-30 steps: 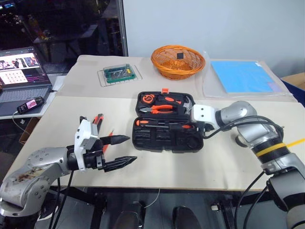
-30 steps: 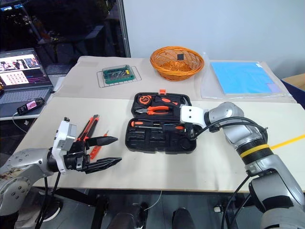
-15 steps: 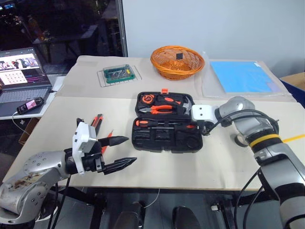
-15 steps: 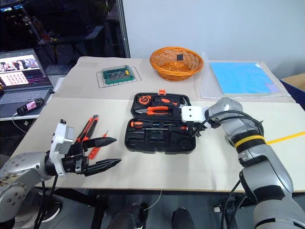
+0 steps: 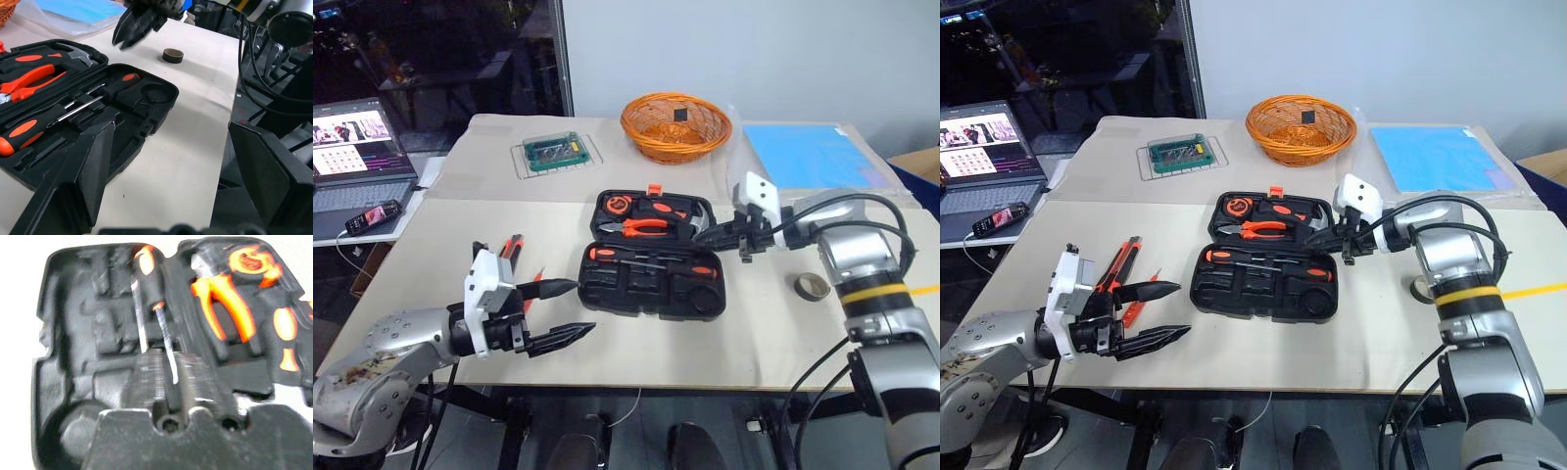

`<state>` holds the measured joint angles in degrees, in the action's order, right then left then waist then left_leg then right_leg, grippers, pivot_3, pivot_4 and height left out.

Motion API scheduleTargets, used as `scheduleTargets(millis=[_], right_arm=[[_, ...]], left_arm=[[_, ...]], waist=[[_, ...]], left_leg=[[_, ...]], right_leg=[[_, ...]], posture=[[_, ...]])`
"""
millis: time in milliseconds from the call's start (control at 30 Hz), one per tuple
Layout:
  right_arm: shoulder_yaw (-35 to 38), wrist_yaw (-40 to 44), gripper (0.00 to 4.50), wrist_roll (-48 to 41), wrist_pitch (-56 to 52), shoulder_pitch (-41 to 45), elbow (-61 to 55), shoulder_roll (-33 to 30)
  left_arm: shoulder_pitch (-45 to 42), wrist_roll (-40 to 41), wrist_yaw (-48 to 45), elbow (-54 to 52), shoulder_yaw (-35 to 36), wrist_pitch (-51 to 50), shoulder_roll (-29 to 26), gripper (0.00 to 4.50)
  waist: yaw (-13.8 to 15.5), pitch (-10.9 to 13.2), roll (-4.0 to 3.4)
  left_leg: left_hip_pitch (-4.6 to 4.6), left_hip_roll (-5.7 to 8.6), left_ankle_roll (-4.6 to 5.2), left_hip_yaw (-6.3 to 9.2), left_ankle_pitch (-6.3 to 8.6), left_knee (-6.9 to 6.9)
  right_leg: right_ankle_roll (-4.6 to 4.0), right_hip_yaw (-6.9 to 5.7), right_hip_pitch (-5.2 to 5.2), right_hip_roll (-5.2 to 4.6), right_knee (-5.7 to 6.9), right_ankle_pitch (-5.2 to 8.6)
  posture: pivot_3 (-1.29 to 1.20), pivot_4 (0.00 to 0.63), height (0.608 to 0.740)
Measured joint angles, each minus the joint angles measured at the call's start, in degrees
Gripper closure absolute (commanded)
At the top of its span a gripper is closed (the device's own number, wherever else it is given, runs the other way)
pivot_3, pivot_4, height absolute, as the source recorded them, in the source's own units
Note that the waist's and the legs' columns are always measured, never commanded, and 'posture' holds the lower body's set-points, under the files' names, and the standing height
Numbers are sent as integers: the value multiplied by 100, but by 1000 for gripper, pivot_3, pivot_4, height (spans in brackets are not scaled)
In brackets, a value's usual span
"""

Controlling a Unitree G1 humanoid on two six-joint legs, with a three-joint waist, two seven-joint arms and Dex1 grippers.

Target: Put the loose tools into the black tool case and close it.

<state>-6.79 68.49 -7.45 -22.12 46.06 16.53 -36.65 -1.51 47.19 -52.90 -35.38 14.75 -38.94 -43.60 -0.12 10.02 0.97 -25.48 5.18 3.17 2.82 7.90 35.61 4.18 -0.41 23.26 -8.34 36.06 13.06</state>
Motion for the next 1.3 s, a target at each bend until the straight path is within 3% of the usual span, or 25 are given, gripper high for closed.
scheduleTargets(millis=[200, 433, 567, 633, 733, 867, 1067, 1300], right_arm=[[-109, -1650, 4430, 276, -473, -1212, -934, 810], [-977, -1962, 4430, 1412, 746, -1234, -955, 460], [-796, -2133, 4430, 1425, 1138, -1411, -1029, 490], [-416, -2254, 4430, 974, 994, -1616, -1303, 780], [210, -2218, 3661, -183, 181, -1654, -2530, 1017], [905, -1786, 2190, -1788, -1062, -2237, -4456, 336], [991, -1762, 166, -2584, -1742, -2786, -5316, -68], [1029, -1864, 51, -2729, -1699, -3278, -5472, -327]], left_arm=[[-1, -1, 29, 29, -1, 4, -6, 509], [354, -274, 156, 237, 59, 220, 19, 509], [530, -687, 840, 374, 282, 396, 357, 509], [597, -816, 1248, 455, 407, 379, 502, 509], [584, -986, 1890, 610, 625, 111, 516, 509], [576, -1089, 2589, 752, 848, -764, 351, 509], [306, -1072, 2626, 1013, 877, -1374, 40, 509], [-138, -836, 2707, 876, 762, -2059, -7, 509]], waist=[[16, 4, -6], [17, -41, 9], [40, -47, 20], [54, -41, 21], [45, -33, 14], [129, -36, 26], [87, -35, 30], [87, -35, 31]], left_leg=[[-4, 3, -3, -8, -2, -6], [32, 0, -3, -11, -2, -28], [31, -1, -3, -7, -2, -31], [29, -1, -3, -7, -2, -33], [22, 0, -4, -1, -3, -42], [22, 3, -7, 9, 2, -50], [22, -4, -9, 5, 3, -57], [22, -3, -9, 2, 3, -56]], right_leg=[[-1, 14, 16, -1, 5, 1], [-2, 10, -15, -1, -4, 12], [-4, 10, -13, -3, -5, 13], [-4, 13, -8, -3, -3, 12], [-6, 25, 8, 0, 3, 10], [2, 11, -1, 0, -13, 17], [12, 13, 5, -6, -13, 50], [21, 12, 3, -12, -17, 40]], posture=[[0, 150, 740], [0, 150, 740], [0, 150, 740], [0, 150, 740], [0, 150, 740], [0, 150, 740], [0, 150, 740], [0, 150, 740]])
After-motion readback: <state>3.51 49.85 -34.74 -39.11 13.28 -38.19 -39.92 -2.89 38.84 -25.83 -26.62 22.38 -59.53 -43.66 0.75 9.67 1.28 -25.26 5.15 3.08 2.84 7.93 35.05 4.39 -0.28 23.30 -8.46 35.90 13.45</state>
